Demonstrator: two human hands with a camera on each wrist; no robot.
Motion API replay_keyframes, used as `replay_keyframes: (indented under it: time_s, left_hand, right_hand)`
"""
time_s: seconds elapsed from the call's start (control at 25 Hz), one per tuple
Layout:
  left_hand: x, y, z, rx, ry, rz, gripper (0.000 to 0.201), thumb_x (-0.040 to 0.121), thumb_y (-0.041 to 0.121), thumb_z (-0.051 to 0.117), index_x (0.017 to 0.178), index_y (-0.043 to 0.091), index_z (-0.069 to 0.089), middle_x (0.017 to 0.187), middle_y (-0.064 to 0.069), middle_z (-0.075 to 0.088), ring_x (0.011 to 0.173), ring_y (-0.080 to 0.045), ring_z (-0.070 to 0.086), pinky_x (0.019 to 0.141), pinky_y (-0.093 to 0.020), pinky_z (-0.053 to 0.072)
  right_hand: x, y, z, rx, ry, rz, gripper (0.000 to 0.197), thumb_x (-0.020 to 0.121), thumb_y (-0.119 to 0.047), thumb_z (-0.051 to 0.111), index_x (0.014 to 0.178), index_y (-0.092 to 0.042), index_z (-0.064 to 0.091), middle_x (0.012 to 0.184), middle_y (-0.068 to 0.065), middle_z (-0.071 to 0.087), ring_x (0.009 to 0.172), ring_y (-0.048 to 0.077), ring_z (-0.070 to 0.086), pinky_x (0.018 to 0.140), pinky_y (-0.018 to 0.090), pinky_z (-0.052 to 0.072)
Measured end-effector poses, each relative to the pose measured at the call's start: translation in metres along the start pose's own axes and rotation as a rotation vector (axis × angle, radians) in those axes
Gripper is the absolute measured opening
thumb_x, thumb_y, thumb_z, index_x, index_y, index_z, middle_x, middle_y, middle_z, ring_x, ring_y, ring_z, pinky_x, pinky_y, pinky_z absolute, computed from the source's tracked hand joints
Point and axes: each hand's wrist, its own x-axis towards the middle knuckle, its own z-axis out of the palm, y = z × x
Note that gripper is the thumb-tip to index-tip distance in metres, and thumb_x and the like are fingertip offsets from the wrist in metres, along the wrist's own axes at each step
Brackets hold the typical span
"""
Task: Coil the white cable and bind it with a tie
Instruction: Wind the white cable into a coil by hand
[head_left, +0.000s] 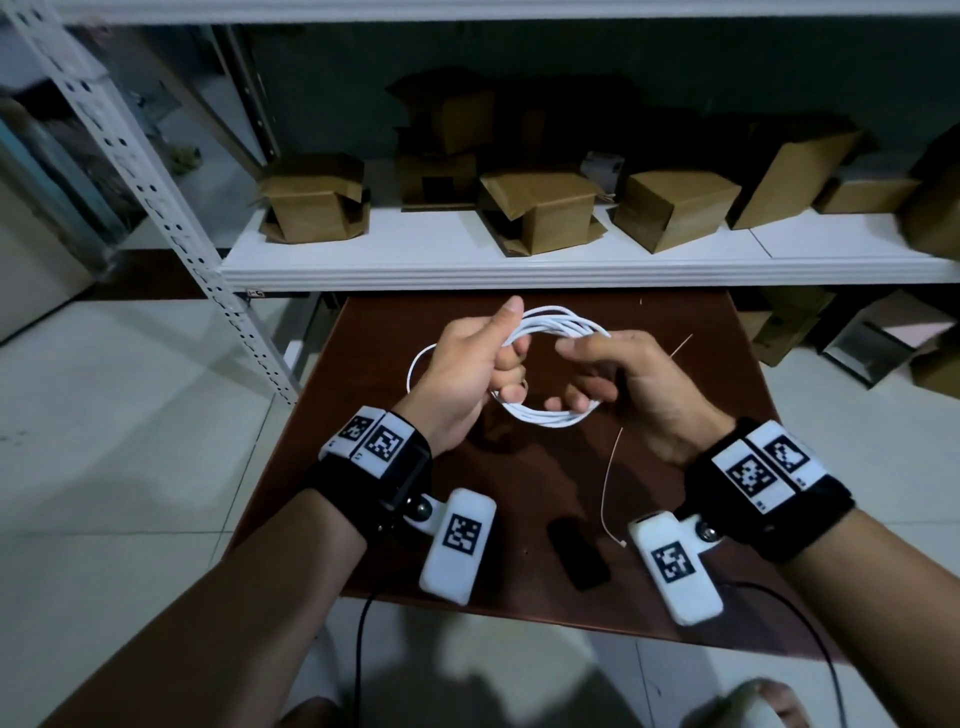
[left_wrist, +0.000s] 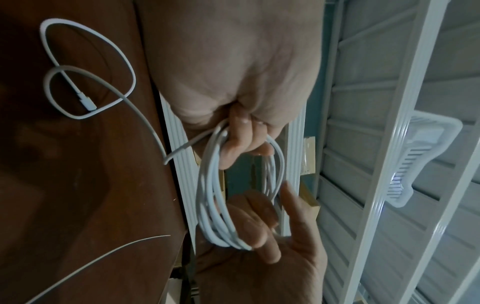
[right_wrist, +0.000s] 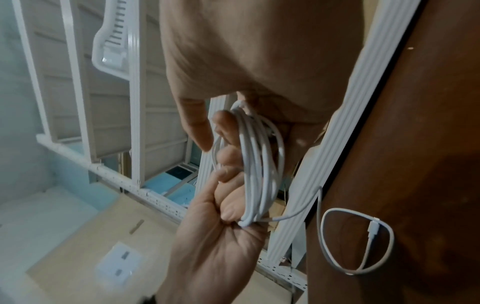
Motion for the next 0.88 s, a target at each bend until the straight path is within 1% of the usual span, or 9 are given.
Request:
replay_keyframes:
  time_s: [0.08, 0.2, 0.28, 0.36, 0.48, 0.64, 0.76, 0.84, 0.88]
  left_hand:
    - [0.001, -0.005, 0.0, 0.03, 0.022, -0.012, 0.044, 0.109, 0.038, 0.052, 0.076, 0.009, 0.049, 0.056, 0.006, 0.022, 0.042, -0.007, 0.02, 0.04, -0.02, 0.026]
    - [0.003, -0.008, -0.001, 0.051, 0.034, -0.023, 0.043, 0.108, 0.038, 0.053, 0.076, 0.009, 0.049, 0.056, 0.005, 0.022, 0.041, -0.006, 0.02, 0.036, -0.018, 0.022]
    - [0.003, -0.009, 0.0, 0.057, 0.034, -0.014, 0.043, 0.108, 0.038, 0.054, 0.076, 0.008, 0.049, 0.057, 0.003, 0.021, 0.041, -0.006, 0.019, 0.036, -0.018, 0.022]
    - [0.004, -0.008, 0.0, 0.062, 0.042, 0.0, 0.043, 0.108, 0.038, 0.054, 0.076, 0.009, 0.049, 0.059, 0.002, 0.02, 0.043, -0.007, 0.019, 0.036, -0.018, 0.023]
    - [0.007, -0.008, -0.003, 0.092, 0.055, 0.017, 0.044, 0.108, 0.037, 0.054, 0.075, 0.009, 0.048, 0.059, 0.002, 0.02, 0.042, -0.007, 0.019, 0.036, -0.018, 0.023]
    - [0.007, -0.012, -0.002, 0.214, 0.037, 0.023, 0.046, 0.108, 0.036, 0.054, 0.072, 0.009, 0.05, 0.055, 0.001, 0.025, 0.04, -0.007, 0.02, 0.036, -0.018, 0.021]
    - [0.007, -0.022, 0.003, 0.466, -0.032, 0.073, 0.05, 0.105, 0.043, 0.057, 0.062, 0.018, 0.056, 0.042, 0.006, 0.036, 0.034, -0.009, 0.027, 0.039, -0.02, 0.025]
    - [0.007, -0.03, 0.005, 0.6, -0.056, 0.102, 0.053, 0.096, 0.053, 0.058, 0.053, 0.022, 0.058, 0.038, 0.006, 0.039, 0.03, -0.014, 0.033, 0.042, -0.024, 0.028]
    - [0.007, -0.031, 0.006, 0.62, -0.057, 0.092, 0.053, 0.093, 0.054, 0.057, 0.051, 0.022, 0.059, 0.038, 0.006, 0.04, 0.03, -0.015, 0.034, 0.041, -0.024, 0.029]
  right_hand:
    - [0.001, 0.005, -0.001, -0.103, -0.007, -0.006, 0.027, 0.092, -0.006, 0.066, 0.066, -0.009, 0.072, 0.044, 0.006, 0.036, 0.05, 0.027, 0.049, 0.079, 0.045, 0.054]
    - [0.004, 0.008, -0.001, -0.23, 0.014, 0.0, 0.04, 0.092, -0.009, 0.067, 0.053, -0.017, 0.063, 0.048, 0.011, 0.047, 0.061, 0.031, 0.061, 0.072, 0.04, 0.047]
    - [0.005, 0.008, 0.0, -0.242, 0.055, 0.001, 0.038, 0.092, -0.01, 0.068, 0.055, -0.016, 0.063, 0.054, 0.015, 0.052, 0.066, 0.032, 0.064, 0.067, 0.037, 0.046]
    - [0.004, 0.007, 0.001, -0.205, 0.059, 0.008, 0.033, 0.095, -0.012, 0.068, 0.062, -0.013, 0.067, 0.062, 0.018, 0.057, 0.069, 0.032, 0.064, 0.067, 0.037, 0.048]
    - [0.004, 0.007, 0.002, -0.202, 0.033, 0.0, 0.027, 0.098, -0.015, 0.066, 0.072, -0.008, 0.063, 0.064, 0.02, 0.062, 0.064, 0.031, 0.062, 0.066, 0.037, 0.05]
    - [0.005, 0.007, -0.002, -0.379, -0.019, 0.008, 0.019, 0.099, -0.008, 0.059, 0.084, -0.002, 0.069, 0.072, 0.021, 0.071, 0.065, 0.029, 0.063, 0.065, 0.035, 0.05]
    - [0.005, 0.005, -0.006, -0.552, -0.047, 0.049, 0.009, 0.086, -0.008, 0.067, 0.085, -0.004, 0.075, 0.075, 0.018, 0.071, 0.068, 0.03, 0.061, 0.068, 0.039, 0.049]
    - [0.003, 0.007, -0.006, -0.548, -0.035, 0.094, 0.019, 0.071, -0.012, 0.065, 0.081, 0.002, 0.072, 0.065, 0.018, 0.061, 0.062, 0.029, 0.056, 0.069, 0.046, 0.049]
    - [0.002, 0.008, -0.005, -0.514, -0.021, 0.116, 0.02, 0.068, -0.012, 0.061, 0.079, 0.002, 0.07, 0.061, 0.017, 0.054, 0.057, 0.027, 0.052, 0.066, 0.046, 0.051]
